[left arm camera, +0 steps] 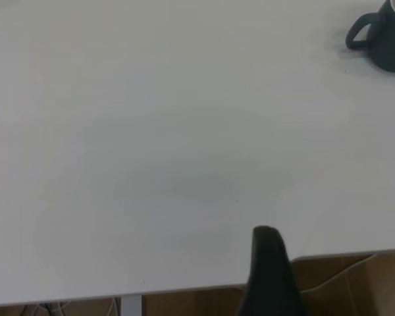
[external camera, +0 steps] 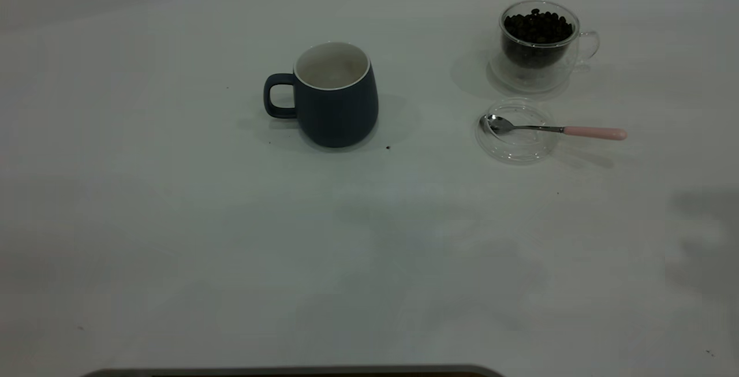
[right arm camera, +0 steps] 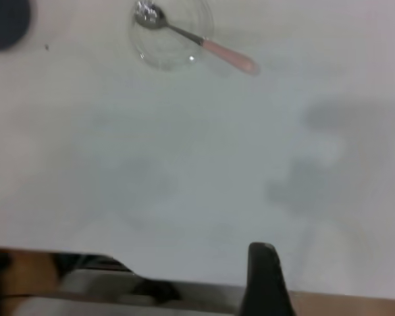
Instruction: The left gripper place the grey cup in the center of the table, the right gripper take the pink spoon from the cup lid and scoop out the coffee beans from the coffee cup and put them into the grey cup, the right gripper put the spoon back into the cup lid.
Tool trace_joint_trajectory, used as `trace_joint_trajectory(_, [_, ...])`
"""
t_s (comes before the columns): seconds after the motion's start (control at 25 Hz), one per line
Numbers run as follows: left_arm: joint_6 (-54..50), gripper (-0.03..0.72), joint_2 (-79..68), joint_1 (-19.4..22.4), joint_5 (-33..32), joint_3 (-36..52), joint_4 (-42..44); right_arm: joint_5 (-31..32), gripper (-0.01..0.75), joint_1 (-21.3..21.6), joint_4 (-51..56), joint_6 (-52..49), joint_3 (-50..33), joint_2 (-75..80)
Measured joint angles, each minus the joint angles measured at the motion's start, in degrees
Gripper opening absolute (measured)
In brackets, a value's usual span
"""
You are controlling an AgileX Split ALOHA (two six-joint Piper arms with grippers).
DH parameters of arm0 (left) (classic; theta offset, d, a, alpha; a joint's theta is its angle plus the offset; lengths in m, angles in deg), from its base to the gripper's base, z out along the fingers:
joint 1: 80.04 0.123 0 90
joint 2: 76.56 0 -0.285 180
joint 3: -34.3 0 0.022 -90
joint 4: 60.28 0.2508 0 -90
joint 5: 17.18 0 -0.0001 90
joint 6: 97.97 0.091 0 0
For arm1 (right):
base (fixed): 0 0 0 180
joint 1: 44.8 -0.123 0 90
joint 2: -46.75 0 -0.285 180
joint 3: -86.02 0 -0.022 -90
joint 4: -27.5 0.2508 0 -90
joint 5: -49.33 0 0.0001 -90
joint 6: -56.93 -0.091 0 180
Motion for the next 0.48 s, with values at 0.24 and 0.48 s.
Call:
trace_joint_trajectory(0.24, [0.06, 0.586, 0.0, 0.0, 0.0, 0.0, 0.0, 2.06, 0.585, -1.02, -2.84, 0.8, -7.38, -11.88])
trace_joint_trajectory(0.48, [0.06, 0.586, 0.0, 0.0, 0.0, 0.0, 0.0, 1.54, 0.585, -1.02, -2.84, 2.02, -14.59, -26.79])
